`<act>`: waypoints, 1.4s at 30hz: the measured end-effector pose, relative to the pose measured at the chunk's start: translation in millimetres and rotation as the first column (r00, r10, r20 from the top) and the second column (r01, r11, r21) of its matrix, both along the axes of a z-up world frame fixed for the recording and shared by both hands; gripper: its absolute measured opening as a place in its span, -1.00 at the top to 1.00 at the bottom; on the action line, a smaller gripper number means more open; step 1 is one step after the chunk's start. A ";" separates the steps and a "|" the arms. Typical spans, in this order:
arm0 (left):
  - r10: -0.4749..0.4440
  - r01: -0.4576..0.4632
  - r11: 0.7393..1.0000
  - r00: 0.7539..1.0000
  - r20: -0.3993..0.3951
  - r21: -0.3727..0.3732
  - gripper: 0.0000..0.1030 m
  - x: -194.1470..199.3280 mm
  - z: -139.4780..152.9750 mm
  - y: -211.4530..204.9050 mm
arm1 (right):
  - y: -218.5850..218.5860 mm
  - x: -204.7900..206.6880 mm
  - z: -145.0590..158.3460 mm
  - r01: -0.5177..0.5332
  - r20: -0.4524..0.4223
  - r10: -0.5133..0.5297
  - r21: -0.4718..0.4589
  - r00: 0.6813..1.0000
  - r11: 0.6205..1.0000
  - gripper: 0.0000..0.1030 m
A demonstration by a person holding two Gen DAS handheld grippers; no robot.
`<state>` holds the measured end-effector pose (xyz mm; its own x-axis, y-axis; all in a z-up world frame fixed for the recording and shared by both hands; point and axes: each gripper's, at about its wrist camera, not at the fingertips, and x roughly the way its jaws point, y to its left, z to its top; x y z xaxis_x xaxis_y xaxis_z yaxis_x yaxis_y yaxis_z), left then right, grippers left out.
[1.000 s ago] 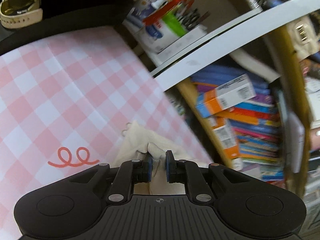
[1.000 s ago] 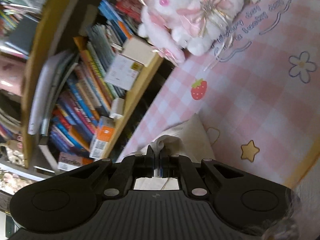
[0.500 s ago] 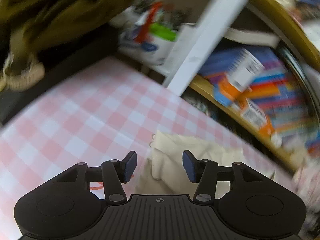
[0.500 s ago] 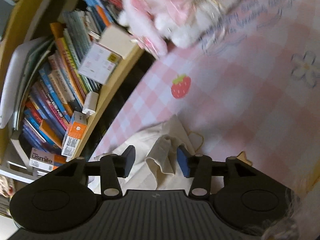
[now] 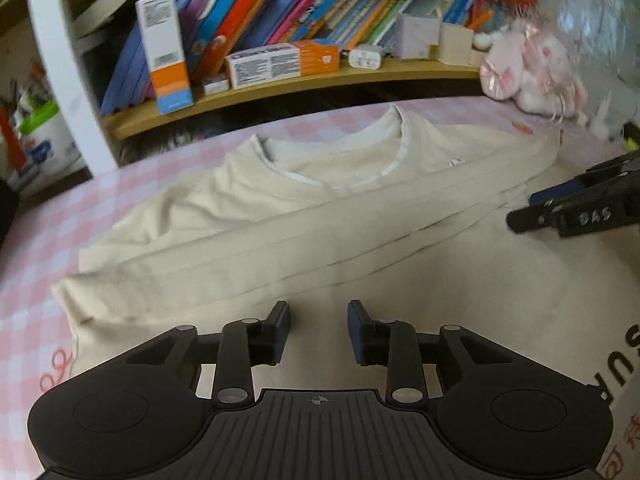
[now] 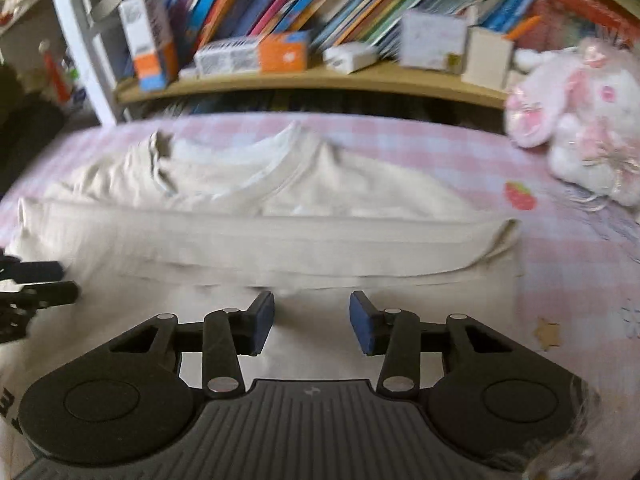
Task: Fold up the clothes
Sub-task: 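Lower the hem near the collar and open both grippers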
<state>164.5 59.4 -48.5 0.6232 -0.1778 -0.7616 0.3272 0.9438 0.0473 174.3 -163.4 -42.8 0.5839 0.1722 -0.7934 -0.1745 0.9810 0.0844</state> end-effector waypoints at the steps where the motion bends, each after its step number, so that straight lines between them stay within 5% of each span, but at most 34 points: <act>1: -0.010 0.010 1.000 1.000 0.002 0.013 0.42 0.6 -0.2 -2.6 | 3.2 0.6 -2.8 -0.014 -0.006 0.014 -0.017 1.000 1.000 0.23; 11: -0.072 0.072 0.996 0.997 -0.001 0.043 0.42 -0.3 -0.6 -3.5 | 16.2 26.0 -8.5 -0.054 -0.002 0.054 -0.085 0.999 0.995 0.09; 14: -0.058 0.059 0.998 0.998 -0.017 0.026 0.41 2.6 2.0 -3.5 | 12.7 51.0 0.6 0.031 0.131 -0.019 -0.088 0.991 0.996 0.19; 17: -0.056 0.056 0.998 0.998 -0.025 0.022 0.41 7.3 3.1 -5.7 | -0.5 75.2 28.8 0.142 0.299 -0.133 -0.007 0.945 0.990 0.19; 21: -0.033 0.033 0.999 0.999 -0.027 0.017 0.41 25.1 3.7 -1.9 | -15.2 80.7 56.3 0.155 0.371 -0.147 0.007 0.917 0.988 0.16; 25: 0.030 -0.030 1.000 0.999 -0.043 -0.002 0.36 54.9 5.0 24.0 | -31.1 55.0 50.2 0.088 0.287 -0.093 0.029 0.953 0.996 0.13; 30: 0.176 -0.176 0.984 0.983 -0.056 -0.001 0.32 89.8 10.2 73.8 | -49.2 39.6 11.9 0.063 0.121 -0.054 -0.075 0.991 0.995 0.16; 32: 0.239 -0.239 0.971 0.971 -0.026 0.002 0.33 86.8 19.4 91.7 | -62.6 40.7 0.3 0.111 0.084 -0.102 -0.101 0.991 0.989 0.16; 40: 0.241 -0.239 0.968 0.970 0.022 -0.075 0.33 23.1 28.2 110.2 | -108.7 65.5 -4.2 0.242 0.086 -0.237 -0.045 0.968 0.969 0.18; 42: 0.259 -0.257 0.961 0.966 0.007 -0.099 0.33 8.5 21.2 110.3 | -113.1 78.2 -6.2 0.242 0.068 -0.240 -0.022 0.968 0.970 0.34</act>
